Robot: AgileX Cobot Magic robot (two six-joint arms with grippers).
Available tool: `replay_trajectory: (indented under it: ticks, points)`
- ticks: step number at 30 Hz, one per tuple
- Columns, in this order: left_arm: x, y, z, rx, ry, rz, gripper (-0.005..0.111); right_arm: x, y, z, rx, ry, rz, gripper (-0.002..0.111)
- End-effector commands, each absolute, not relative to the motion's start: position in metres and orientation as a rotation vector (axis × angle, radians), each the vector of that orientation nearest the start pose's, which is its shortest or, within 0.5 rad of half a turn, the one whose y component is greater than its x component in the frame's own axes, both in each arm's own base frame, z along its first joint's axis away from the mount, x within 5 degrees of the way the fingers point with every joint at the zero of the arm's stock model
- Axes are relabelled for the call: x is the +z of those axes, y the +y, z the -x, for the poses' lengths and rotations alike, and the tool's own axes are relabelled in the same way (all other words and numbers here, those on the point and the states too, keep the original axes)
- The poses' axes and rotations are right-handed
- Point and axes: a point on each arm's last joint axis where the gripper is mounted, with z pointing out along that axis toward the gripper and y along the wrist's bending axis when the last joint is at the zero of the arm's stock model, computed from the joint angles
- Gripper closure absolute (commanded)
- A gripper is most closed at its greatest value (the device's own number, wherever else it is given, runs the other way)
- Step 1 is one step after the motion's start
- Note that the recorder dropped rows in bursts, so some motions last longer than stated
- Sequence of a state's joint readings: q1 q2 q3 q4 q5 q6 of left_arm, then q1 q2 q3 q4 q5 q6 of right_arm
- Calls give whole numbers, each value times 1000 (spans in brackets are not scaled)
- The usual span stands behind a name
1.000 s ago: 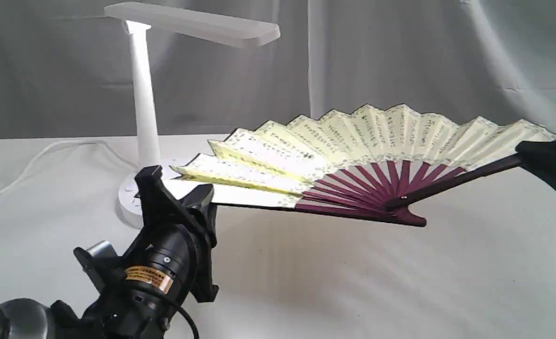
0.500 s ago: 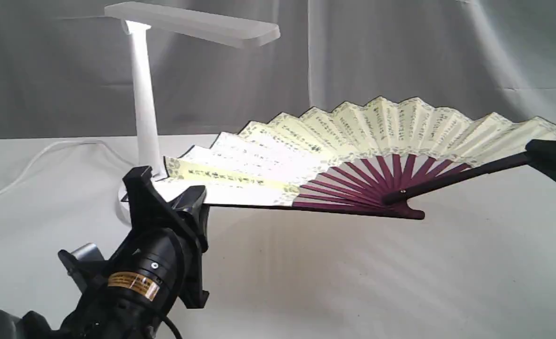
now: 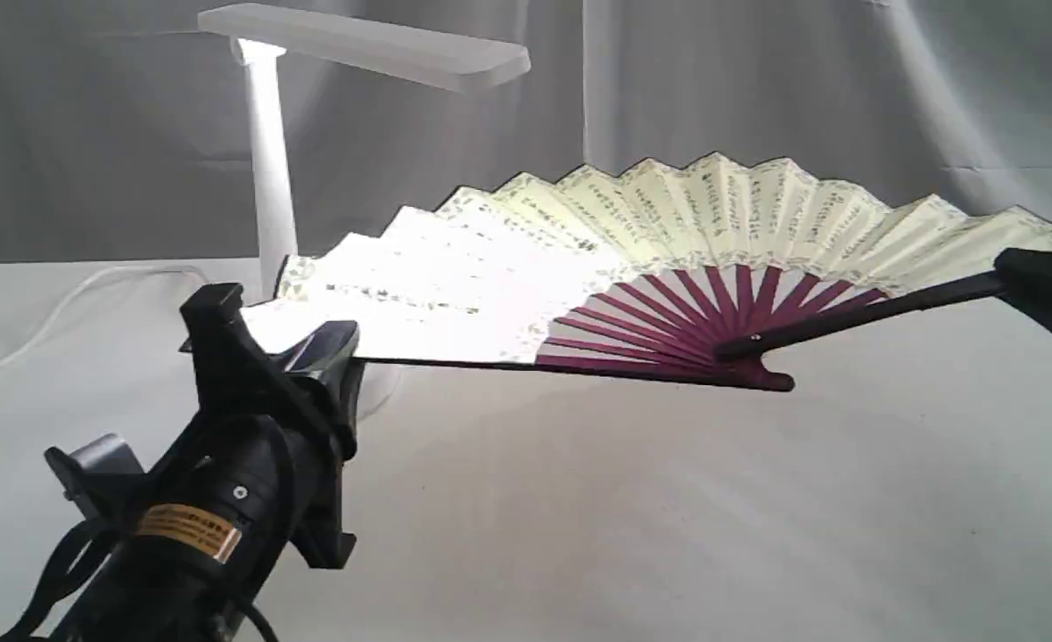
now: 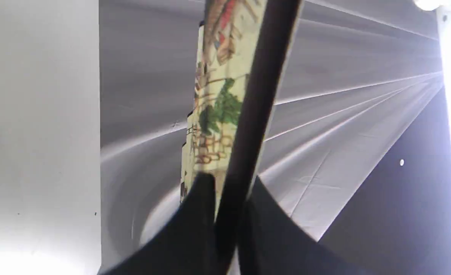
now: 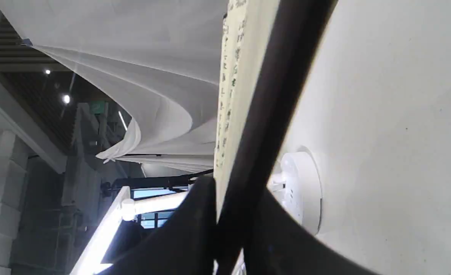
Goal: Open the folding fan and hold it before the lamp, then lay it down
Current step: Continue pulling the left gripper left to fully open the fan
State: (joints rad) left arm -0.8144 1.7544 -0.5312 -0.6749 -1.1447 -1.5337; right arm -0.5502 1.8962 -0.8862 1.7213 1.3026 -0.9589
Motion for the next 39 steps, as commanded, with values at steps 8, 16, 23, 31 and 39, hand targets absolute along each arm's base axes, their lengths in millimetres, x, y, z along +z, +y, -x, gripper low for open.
replay_trajectory:
  ticks: [8, 16, 23, 31, 39]
  points:
    - [187, -146, -223, -1477, 1131, 1399, 107, 162, -94, -304, 1517, 1877, -888, 108]
    - [193, -133, -213, -1470, 1097, 1416, 107, 185, -69, -308, 1537, 1905, -755, 108]
    - [202, -121, -205, -1459, 1047, 1429, 107, 198, -39, -310, 1577, 1949, -634, 108]
    - [207, -100, -189, -1447, 996, 1454, 107, 214, -25, -307, 1589, 1949, -564, 108]
    - [221, -86, -176, -1502, 933, 1444, 107, 231, -16, -302, 1600, 1935, -517, 108]
